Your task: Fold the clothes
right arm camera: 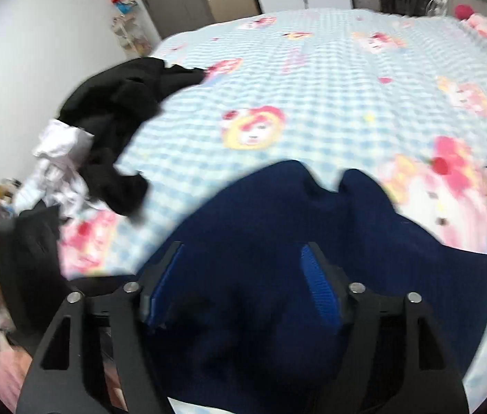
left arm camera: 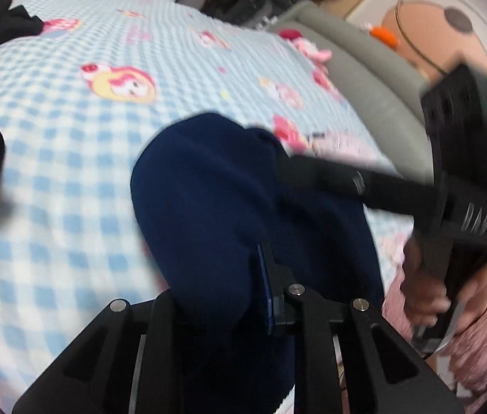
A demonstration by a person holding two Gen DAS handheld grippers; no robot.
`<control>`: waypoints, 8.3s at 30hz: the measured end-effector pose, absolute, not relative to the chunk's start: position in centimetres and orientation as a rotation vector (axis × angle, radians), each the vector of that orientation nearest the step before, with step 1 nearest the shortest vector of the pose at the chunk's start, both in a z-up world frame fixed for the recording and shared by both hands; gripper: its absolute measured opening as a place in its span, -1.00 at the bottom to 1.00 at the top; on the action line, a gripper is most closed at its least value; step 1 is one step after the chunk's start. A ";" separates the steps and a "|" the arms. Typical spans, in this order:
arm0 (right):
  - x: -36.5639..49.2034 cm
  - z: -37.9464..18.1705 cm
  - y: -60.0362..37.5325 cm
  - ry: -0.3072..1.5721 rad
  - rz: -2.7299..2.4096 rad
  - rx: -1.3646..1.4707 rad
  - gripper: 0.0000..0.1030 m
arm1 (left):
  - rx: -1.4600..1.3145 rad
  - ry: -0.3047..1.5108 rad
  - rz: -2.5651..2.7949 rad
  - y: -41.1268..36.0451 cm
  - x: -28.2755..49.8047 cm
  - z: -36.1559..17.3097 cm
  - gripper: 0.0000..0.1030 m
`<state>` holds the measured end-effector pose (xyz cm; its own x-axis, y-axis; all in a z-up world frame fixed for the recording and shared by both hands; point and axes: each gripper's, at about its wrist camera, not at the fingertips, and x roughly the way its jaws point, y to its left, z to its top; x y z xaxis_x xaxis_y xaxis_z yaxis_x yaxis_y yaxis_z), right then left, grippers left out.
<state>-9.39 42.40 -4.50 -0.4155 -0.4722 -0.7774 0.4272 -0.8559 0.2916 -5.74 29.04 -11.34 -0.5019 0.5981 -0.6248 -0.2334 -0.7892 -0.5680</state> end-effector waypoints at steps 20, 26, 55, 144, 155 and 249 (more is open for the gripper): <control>-7.2 -6.4 51.3 0.054 -2.554 1.374 0.16 | -1.138 -0.635 2.287 28.2 -6.9 -12.3 -0.39; -6.2 -3.9 47.6 -0.176 -2.237 1.258 0.47 | -1.064 -0.609 2.272 29.3 -6.9 -11.2 -0.37; -6.5 -6.4 49.6 -0.349 -2.363 1.324 -0.76 | -1.315 -0.505 2.305 29.5 -9.0 -13.8 -0.82; -22.0 -10.7 39.0 0.340 -2.344 1.346 -0.61 | -1.363 -0.892 2.596 12.7 -8.6 -13.7 -0.91; -11.1 -3.5 45.0 0.102 -2.458 1.191 -0.13 | -1.069 -0.474 2.610 19.6 -2.8 -7.8 -0.42; -7.4 -10.0 64.1 -0.393 -2.392 1.247 -0.53 | -1.276 -0.280 2.299 44.6 -11.5 -10.8 -0.09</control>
<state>-7.37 64.12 -9.99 -0.5139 -0.4805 -0.7106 0.2281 -0.8751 0.4268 -11.51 44.59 -10.81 -0.4413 0.5108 -0.7378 -0.3189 -0.8578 -0.4032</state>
